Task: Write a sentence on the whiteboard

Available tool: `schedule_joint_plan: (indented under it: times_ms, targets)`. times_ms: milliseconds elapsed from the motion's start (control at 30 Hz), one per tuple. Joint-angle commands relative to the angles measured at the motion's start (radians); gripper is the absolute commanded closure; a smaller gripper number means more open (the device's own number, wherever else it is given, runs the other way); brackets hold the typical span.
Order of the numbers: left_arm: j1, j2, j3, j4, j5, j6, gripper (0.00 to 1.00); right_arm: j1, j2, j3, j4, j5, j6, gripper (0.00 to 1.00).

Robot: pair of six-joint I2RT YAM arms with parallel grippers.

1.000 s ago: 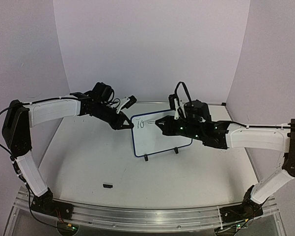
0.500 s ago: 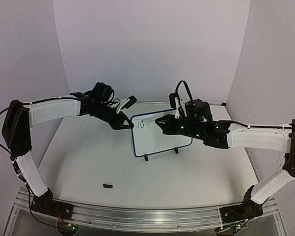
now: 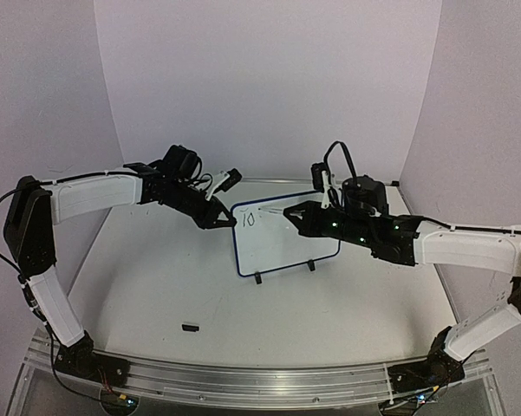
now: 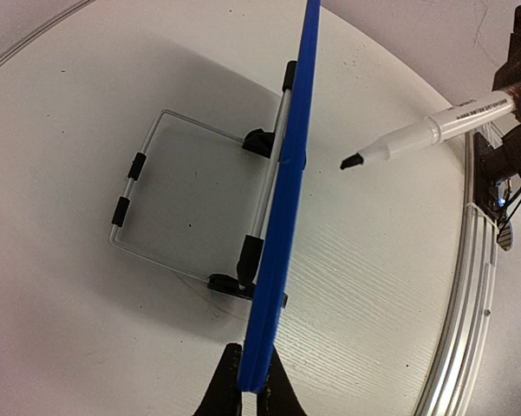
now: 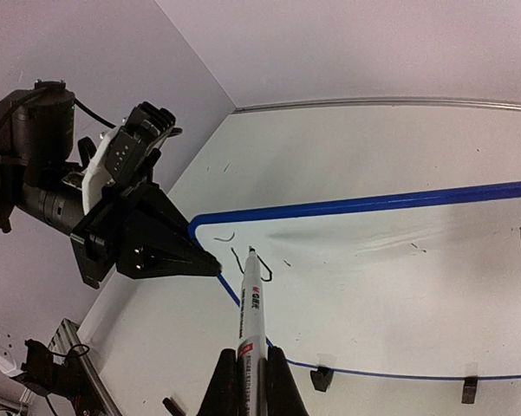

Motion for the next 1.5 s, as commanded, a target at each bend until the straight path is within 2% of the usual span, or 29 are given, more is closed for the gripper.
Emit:
schedule_joint_plan:
  times_ms: [0,1467]
  targets:
    - [-0.008,0.009,0.031,-0.024,-0.037,0.022,1.0,-0.014,0.014,-0.005,0.034,-0.033,0.018,1.0]
    - [-0.008,0.016,0.033,-0.026,-0.042,0.025,1.0,-0.044,0.097,-0.005,0.035,-0.038,0.039,1.0]
